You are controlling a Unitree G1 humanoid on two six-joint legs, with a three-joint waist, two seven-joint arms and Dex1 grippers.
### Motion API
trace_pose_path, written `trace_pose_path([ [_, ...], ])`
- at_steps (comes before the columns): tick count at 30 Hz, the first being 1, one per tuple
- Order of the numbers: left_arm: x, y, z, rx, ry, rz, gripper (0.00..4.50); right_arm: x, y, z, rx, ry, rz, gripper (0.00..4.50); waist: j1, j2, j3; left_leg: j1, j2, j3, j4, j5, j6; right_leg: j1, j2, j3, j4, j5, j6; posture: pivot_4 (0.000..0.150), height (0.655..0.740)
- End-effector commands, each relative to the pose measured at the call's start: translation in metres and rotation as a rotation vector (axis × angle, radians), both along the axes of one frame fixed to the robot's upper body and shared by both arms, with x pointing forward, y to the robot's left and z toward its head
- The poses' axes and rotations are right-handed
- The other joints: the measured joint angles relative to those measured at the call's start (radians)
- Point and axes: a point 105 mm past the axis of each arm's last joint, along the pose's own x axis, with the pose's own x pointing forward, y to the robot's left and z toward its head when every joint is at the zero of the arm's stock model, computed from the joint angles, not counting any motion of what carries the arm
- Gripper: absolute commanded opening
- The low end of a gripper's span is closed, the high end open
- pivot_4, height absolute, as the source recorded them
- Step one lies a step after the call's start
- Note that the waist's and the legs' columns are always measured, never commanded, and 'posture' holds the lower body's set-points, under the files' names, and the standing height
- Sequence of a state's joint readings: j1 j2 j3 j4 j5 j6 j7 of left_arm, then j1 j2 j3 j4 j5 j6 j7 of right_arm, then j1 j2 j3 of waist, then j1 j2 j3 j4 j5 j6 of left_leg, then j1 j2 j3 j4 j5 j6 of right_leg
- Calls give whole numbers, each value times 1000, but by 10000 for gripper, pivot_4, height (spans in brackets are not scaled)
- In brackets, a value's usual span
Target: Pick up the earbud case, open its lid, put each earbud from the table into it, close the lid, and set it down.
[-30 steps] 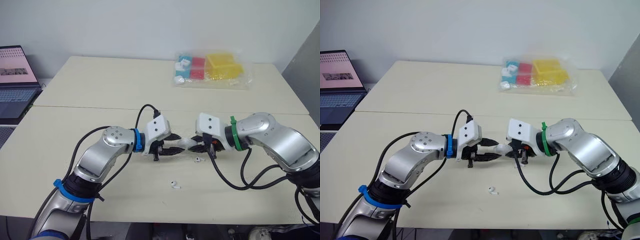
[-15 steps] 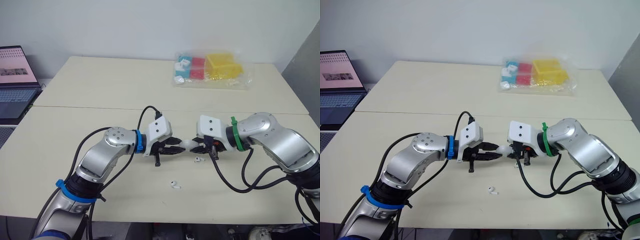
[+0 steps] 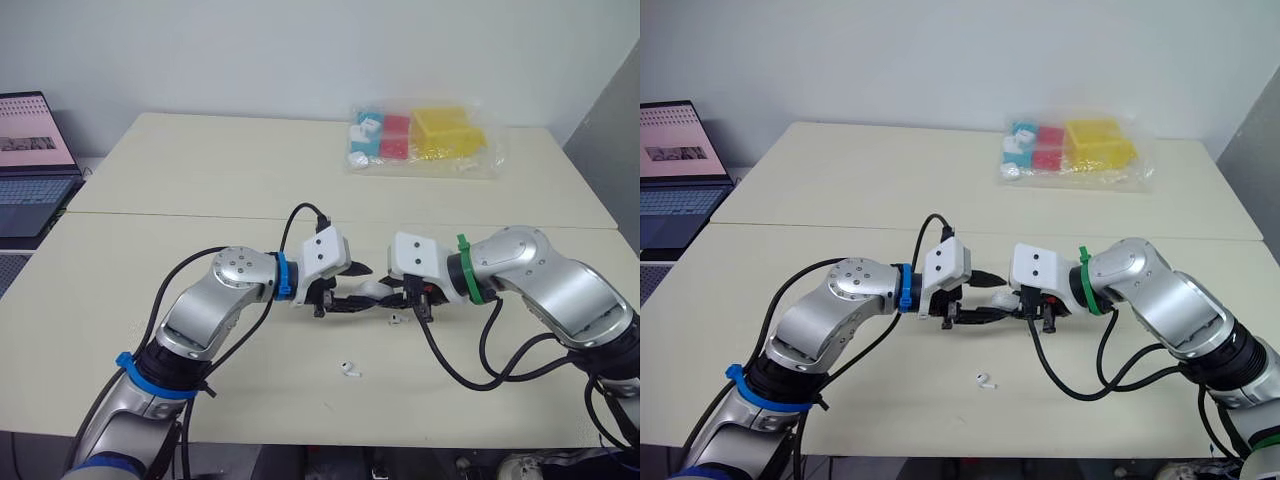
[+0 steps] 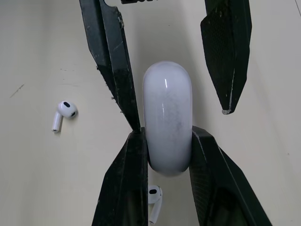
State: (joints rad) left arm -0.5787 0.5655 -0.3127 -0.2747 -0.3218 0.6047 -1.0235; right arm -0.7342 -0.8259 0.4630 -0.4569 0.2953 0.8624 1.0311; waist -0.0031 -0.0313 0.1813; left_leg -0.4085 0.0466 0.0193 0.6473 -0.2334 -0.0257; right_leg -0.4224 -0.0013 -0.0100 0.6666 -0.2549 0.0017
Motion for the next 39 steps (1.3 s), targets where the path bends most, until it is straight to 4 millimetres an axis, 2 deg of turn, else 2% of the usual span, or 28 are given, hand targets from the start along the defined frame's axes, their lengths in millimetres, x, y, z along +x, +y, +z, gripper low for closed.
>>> trace_pose_path([
  [1,-10,-2,5,27,-38,-65,27497,-3,1,9,12,-52,26,7687,0,0,0,0,0,0,0,0,0,0,0,0,0,0,0,1500,7389],
  [12,-6,1,2,35,-40,-42,27497,-2,-2,6,9,-50,33,7687,0,0,0,1,0,0,1,0,0,0,0,0,2,0,0,1500,7389],
  [28,-10,11,-10,94,-33,-69,27497,-2,-4,7,17,-44,32,7687,-1,0,0,9,0,4,3,0,0,1,0,2,13,-2,-2,1500,7389],
  [31,-4,12,-7,74,-37,-39,27497,-1,-5,7,14,-45,31,7687,-1,0,0,9,0,4,3,0,0,1,0,2,13,-2,-2,1500,7389],
  [39,-6,6,-7,45,-21,-47,27497,-1,-3,8,25,-43,26,7687,-1,0,0,9,0,5,3,0,0,1,0,2,13,-2,-2,1500,7389],
])
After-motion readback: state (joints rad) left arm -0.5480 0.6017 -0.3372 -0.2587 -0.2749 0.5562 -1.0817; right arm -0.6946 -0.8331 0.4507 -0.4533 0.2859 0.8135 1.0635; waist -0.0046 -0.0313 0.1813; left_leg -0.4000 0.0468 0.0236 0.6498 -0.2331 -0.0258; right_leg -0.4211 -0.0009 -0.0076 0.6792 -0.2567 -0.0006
